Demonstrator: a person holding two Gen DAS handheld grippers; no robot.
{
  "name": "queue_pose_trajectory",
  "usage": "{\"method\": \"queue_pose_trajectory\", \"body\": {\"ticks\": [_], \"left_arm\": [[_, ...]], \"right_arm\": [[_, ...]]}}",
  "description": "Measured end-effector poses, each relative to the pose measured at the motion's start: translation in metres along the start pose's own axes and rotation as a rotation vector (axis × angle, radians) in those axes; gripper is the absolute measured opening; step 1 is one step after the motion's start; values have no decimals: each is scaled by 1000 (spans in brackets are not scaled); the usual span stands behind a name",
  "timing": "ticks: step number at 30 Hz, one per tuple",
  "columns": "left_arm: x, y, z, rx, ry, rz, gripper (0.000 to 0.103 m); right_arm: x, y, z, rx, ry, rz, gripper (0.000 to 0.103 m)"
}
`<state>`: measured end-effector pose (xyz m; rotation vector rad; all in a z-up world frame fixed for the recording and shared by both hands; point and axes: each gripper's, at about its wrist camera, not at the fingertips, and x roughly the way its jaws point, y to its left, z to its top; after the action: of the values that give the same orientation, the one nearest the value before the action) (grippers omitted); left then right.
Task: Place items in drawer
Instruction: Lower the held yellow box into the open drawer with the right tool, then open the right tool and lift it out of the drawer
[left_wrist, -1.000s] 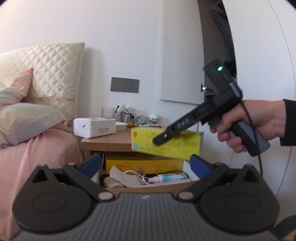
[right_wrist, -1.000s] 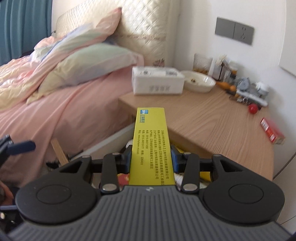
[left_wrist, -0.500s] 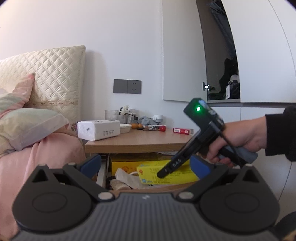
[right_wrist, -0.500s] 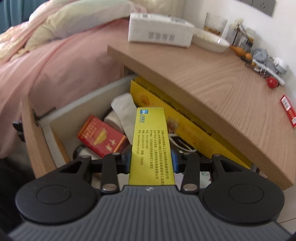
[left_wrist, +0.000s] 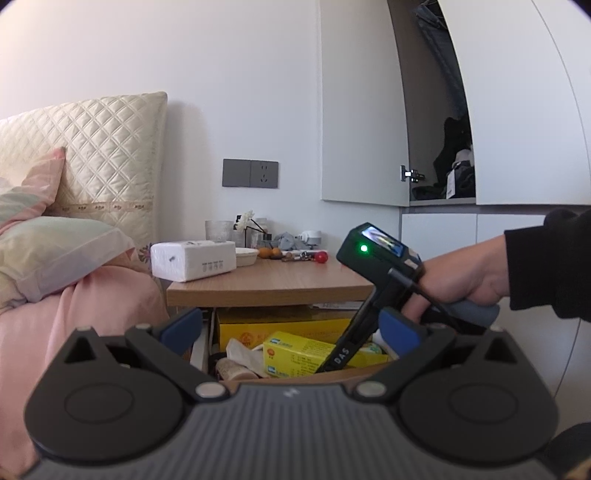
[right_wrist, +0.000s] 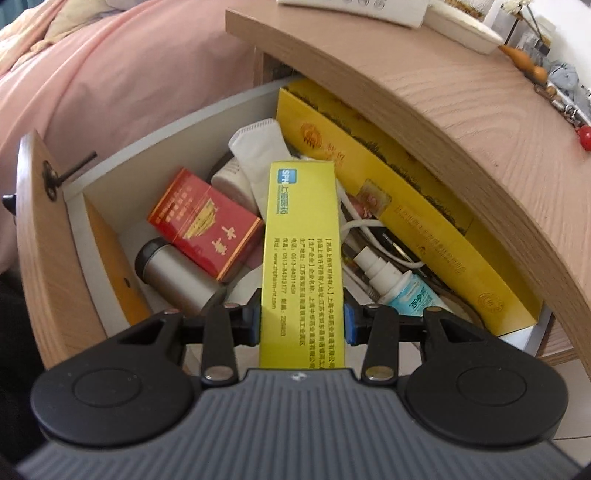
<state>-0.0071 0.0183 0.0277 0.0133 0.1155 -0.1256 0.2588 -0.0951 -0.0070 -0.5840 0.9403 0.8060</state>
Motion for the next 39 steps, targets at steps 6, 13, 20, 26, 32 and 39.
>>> {"method": "queue_pose_trajectory", "body": {"ticks": [6,13,20,26,32,39], "left_arm": [[-1,2,0,-1,1,-2,103],[-2,1,0,1,1,-7,103],[-2,1,0,0,5,-8,103],[0,0,-1,0,7,-7,103],[1,0,-1,1,9,-5,103],[-1,0,-1,13,6,8,103]], "right_arm": [[-9,-4,3,38,16,7,45],[-52,-5,4,90,-85,-51,89],[-110,-7,-5,193,-302,-163,91],[-162,0,-39,304,-537,-269,91],[-179,14,-82,392,-638,-295,91],[-182,38,-125,432,-749,-305,91]]}}
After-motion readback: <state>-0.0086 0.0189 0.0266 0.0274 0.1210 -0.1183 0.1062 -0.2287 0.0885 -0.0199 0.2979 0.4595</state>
